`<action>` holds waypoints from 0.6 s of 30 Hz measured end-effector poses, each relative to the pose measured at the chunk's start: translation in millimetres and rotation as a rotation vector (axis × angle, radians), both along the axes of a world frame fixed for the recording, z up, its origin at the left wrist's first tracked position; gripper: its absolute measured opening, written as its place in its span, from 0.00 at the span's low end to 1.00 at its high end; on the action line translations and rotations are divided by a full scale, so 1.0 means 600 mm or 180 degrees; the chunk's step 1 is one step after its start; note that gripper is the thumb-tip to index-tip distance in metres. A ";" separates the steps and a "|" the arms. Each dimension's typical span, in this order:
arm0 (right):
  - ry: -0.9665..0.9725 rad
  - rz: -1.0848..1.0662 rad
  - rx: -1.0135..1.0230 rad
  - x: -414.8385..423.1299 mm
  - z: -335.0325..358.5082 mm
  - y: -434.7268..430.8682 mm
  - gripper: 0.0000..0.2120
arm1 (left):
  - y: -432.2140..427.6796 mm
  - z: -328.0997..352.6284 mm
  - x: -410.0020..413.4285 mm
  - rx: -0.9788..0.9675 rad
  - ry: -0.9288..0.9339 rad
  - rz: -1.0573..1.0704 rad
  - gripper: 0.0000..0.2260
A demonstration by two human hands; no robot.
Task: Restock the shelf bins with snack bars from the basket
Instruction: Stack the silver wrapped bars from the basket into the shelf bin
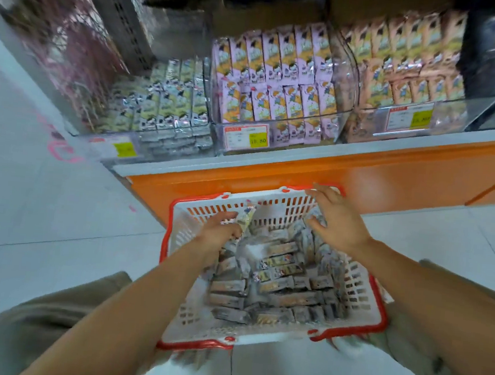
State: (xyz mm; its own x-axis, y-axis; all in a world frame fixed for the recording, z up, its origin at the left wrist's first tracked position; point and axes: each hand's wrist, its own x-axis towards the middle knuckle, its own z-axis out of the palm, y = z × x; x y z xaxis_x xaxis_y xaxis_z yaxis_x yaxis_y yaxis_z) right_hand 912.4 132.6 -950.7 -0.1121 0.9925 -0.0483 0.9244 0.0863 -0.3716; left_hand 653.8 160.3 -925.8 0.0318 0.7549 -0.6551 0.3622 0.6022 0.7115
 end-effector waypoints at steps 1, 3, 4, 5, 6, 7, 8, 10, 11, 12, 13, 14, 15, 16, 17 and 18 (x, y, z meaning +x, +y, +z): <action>0.0036 0.0102 0.0160 -0.019 0.027 0.005 0.24 | -0.005 0.024 -0.004 0.0095 -0.0124 0.0178 0.20; 0.0118 0.0312 0.0517 -0.057 0.082 0.015 0.17 | -0.015 0.066 -0.011 0.0264 -0.0414 0.0467 0.15; 0.0162 0.0416 0.0702 -0.073 0.109 0.021 0.15 | -0.018 0.086 -0.014 0.0360 -0.0564 0.0581 0.13; 0.0221 0.0483 0.0887 -0.088 0.134 0.026 0.13 | -0.022 0.106 -0.017 0.0449 -0.0689 0.0668 0.11; 0.0292 0.0513 0.1061 -0.100 0.156 0.033 0.11 | -0.026 0.124 -0.021 0.0552 -0.0778 0.0730 0.10; 0.0369 0.0524 0.1213 -0.110 0.178 0.039 0.10 | -0.030 0.140 -0.026 0.0669 -0.0823 0.0765 0.09; 0.0454 0.0556 0.1353 -0.120 0.196 0.046 0.09 | -0.030 0.156 -0.031 0.0789 -0.0847 0.0761 0.09; 0.0593 0.0658 0.1547 -0.137 0.225 0.064 0.09 | -0.024 0.188 -0.042 0.1052 -0.0852 0.0726 0.12; 0.0620 0.0685 0.1590 -0.144 0.235 0.075 0.09 | -0.017 0.205 -0.047 0.1184 -0.0837 0.0774 0.11; 0.0618 0.0686 0.1616 -0.151 0.244 0.088 0.09 | -0.006 0.220 -0.053 0.1309 -0.0820 0.0864 0.11; 0.0607 0.0659 0.1645 -0.159 0.252 0.100 0.09 | 0.007 0.234 -0.061 0.1436 -0.0790 0.0950 0.10; 0.0581 0.0607 0.1676 -0.166 0.259 0.113 0.09 | 0.022 0.247 -0.068 0.1563 -0.0747 0.1017 0.10; 0.0542 0.0543 0.1691 -0.174 0.263 0.127 0.09 | 0.037 0.258 -0.076 0.1687 -0.0668 0.1034 0.10; 0.0475 0.0484 0.1654 -0.182 0.266 0.142 0.11 | 0.053 0.266 -0.087 0.1788 -0.0557 0.1027 0.11; 0.0391 0.0415 0.1557 -0.189 0.266 0.158 0.14 | 0.069 0.271 -0.098 0.1857 -0.0439 0.1021 0.11; 0.0287 0.0334 0.1428 -0.196 0.265 0.173 0.16 | 0.086 0.273 -0.110 0.1886 -0.0331 0.1033 0.13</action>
State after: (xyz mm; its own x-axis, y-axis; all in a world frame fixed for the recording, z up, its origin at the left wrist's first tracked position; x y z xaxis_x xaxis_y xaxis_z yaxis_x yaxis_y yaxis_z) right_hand 794.9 236.2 -791.5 -0.1970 0.8962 0.3975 0.8679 0.3480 -0.3545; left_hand 587.8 212.0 -762.0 -0.2162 0.9671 -0.1343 0.1409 0.1670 0.9758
